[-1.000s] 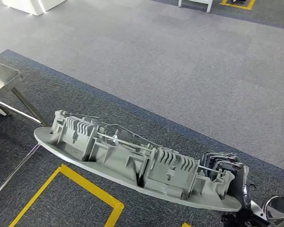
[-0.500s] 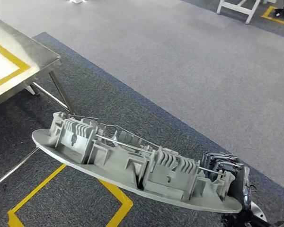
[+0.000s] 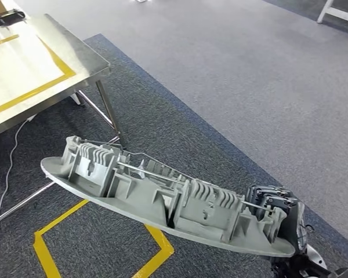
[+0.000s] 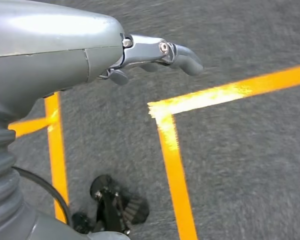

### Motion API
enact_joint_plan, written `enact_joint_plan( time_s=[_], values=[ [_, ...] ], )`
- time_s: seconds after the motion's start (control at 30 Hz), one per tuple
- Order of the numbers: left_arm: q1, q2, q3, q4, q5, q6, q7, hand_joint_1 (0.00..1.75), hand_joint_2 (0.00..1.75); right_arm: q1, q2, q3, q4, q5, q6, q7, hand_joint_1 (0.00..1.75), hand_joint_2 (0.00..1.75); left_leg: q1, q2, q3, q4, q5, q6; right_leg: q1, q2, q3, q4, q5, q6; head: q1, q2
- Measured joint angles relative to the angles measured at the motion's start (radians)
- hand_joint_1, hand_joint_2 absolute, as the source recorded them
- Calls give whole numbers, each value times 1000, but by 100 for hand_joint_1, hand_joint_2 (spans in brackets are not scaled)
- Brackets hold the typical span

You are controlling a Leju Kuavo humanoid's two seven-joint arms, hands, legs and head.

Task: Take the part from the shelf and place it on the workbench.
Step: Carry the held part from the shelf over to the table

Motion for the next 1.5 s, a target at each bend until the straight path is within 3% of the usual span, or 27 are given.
enact_joint_plan(
  time_s=[0.07, 0.1, 0.13, 0.17, 0.23, 0.3, 0.37, 0.4, 0.47, 0.53, 0.6, 0.63, 0.67, 0.73, 0.8, 0.87, 0.9, 0.97, 1.03, 1.1, 1.13, 1.2, 1.27, 1.33, 1.37, 1.43, 1.5],
  values=[
    [0, 0, 0, 0, 0, -1, 0, 0, 175, 1, 0, 0, 0, 0, 0, 0, 175, 175, 6, 22, -56, 119, -45, -8, 3, -32, 4, 0, -4, -3, -1, 0],
    [0, 0, 0, 0, 0, -1, 0, 0, 175, 1, 0, -1, 0, 0, 0, 0, 175, 175, 9, 25, -65, 138, -42, -10, 3, -47, 7, 1, -7, -2, -1, 0],
    [0, 0, 0, 0, 0, -1, 0, 0, 175, 1, 0, -1, 0, 0, 0, 1, 175, 175, 10, 29, -54, 116, -19, -11, 3, -60, 11, 1, -10, -1, -2, 0],
    [1, 0, 0, 0, 0, -1, 0, 0, 175, 1, 0, -1, 0, 0, 0, 1, 175, 175, 11, 40, -24, 55, 19, -10, 3, -73, 16, 1, -14, 1, -2, 0],
    [0, 0, 1, 0, 0, -1, 0, 0, 175, 0, 0, -1, 0, 0, 0, 0, 175, 175, 6, 82, 44, -78, 71, -3, 6, -95, 24, 2, -24, 11, -2, 0],
    [0, 0, 0, 0, 0, -1, 0, 0, 175, 0, 0, 0, 0, 1, 0, 0, 175, 175, -2, 105, 69, -132, 76, 9, 11, -115, 26, 1, -33, 23, -2, 0],
    [1, 0, 0, 0, 0, 0, 0, 0, 175, -2, 0, 0, 0, 1, 0, 0, 175, 175, -3, 87, 67, -135, 76, 23, 12, -132, 37, -2, -38, 33, -2, 0],
    [2, -1, 0, 0, 0, 0, 0, 0, 175, -4, 0, 0, 0, 1, 0, 0, 175, 175, -1, 76, 67, -138, 78, 29, 10, -121, 39, 2, -45, 37, 0, 0],
    [1, -2, 1, 0, 0, 1, 0, 0, 175, -5, 0, 0, 0, 1, 0, 0, 175, 175, 4, 56, 69, -145, 83, 41, 6, -67, 12, 61, -82, 44, 5, 0],
    [0, -2, -1, 0, 0, 1, 0, 0, 175, -3, 0, 0, 0, 1, 0, 0, 175, 175, 5, 35, 69, -145, 83, 48, 4, -19, -62, 200, -140, 48, 11, 0],
    [1, -2, -1, 0, 0, 1, 0, 0, 175, -2, 0, 0, 1, 1, 0, 1, 175, 175, 4, 10, 70, -145, 82, 51, 4, -10, -126, 296, -154, 49, 13, 0],
    [1, -2, -1, 0, 0, 1, 0, 0, 175, -1, 0, 0, 1, 1, 0, 1, 175, 175, 3, -5, 72, -145, 81, 51, 4, -9, -130, 286, -130, 48, 12, 0],
    [1, -2, -1, 0, 0, 0, 0, 0, 175, -1, 0, 0, 1, 1, 0, 1, 175, 175, 3, -19, 75, -145, 80, 50, 4, -3, -115, 234, -88, 46, 13, 0],
    [0, -2, -1, 0, 0, -1, 0, 0, 175, -1, 0, 0, 1, 1, 0, 1, 175, 175, 2, -45, 78, -143, 78, 44, 1, 38, -61, 96, -14, 40, 13, 0],
    [0, -1, -2, 0, 0, -2, 0, 0, 175, 0, 0, 0, 1, 0, 0, 0, 175, 175, 4, -68, 72, -140, 78, 34, -1, 73, -27, 24, 5, 32, 13, 0],
    [1, -1, -1, 0, 0, -2, 0, 0, 175, -1, 0, 0, 0, 1, 0, 0, 175, 175, 8, -90, 63, -141, 83, 20, 1, 63, -19, 16, 3, 23, 12, 0],
    [1, -1, 0, 0, 0, -1, 0, 0, 175, -1, 0, 0, 0, 1, 0, 0, 175, 175, 9, -86, 60, -139, 82, 14, 1, 51, -17, 12, 5, 18, 12, 0],
    [0, 0, 1, 0, 0, -1, 0, 0, 175, -3, 0, 0, 0, 1, 0, 0, 175, 175, 6, -43, 40, -94, 53, 3, -3, 23, -11, 5, 7, 7, 5, 0],
    [-1, 0, 0, 0, 0, -1, 0, 0, 175, -3, 1, -1, 0, 0, 0, 0, 175, 175, 7, 7, -12, 21, -7, -4, -1, -7, -6, 4, 4, 0, -2, 0],
    [-1, 0, 0, 0, 0, -1, 0, 0, 175, -1, 2, -1, 1, 0, 0, 0, 175, 175, 12, 21, -60, 121, -41, -8, 1, -37, -3, 4, -1, -3, -2, 0],
    [0, 0, 0, 0, 0, -1, 0, 0, 175, -1, 2, -1, 1, 0, 0, 1, 175, 175, 13, 25, -62, 126, -32, -9, 1, -51, -1, 4, -3, -2, -2, 0],
    [0, 0, 0, 0, 0, -1, 0, 0, 175, -1, 2, -1, 1, 0, 0, 1, 175, 175, 13, 44, -13, 30, 33, -7, 1, -76, 9, 4, -9, 2, -2, 0],
    [-1, 0, 0, 0, 0, -1, 0, 0, 175, -1, 3, -1, 1, 0, 0, 1, 175, 175, 6, 85, 48, -89, 75, 1, 6, -98, 14, 6, -20, 12, -2, 0],
    [-1, 0, -1, 0, 0, -1, 0, 0, 175, -1, 3, 0, 1, 1, 0, 0, 175, 175, 0, 103, 67, -131, 71, 15, 11, -114, 18, 9, -28, 26, -1, 0],
    [0, 0, -1, 0, 0, -1, 0, 0, 175, -1, 3, 0, 1, 1, 0, 0, 175, 175, 0, 94, 67, -134, 67, 24, 10, -118, 25, 11, -28, 34, 0, 0],
    [2, -1, 0, 0, 0, 0, 0, 0, 175, -3, 3, 0, 1, 1, 0, 0, 175, 175, 3, 77, 76, -139, 64, 39, 5, -99, 29, 32, -39, 46, 1, 0],
    [1, -2, 0, -1, 0, 1, 0, 0, 175, -3, 3, 0, 1, 1, 0, 0, 175, 175, 5, 65, 86, -142, 64, 50, 1, -49, -12, 108, -85, 50, 5, 0]
  ],
)
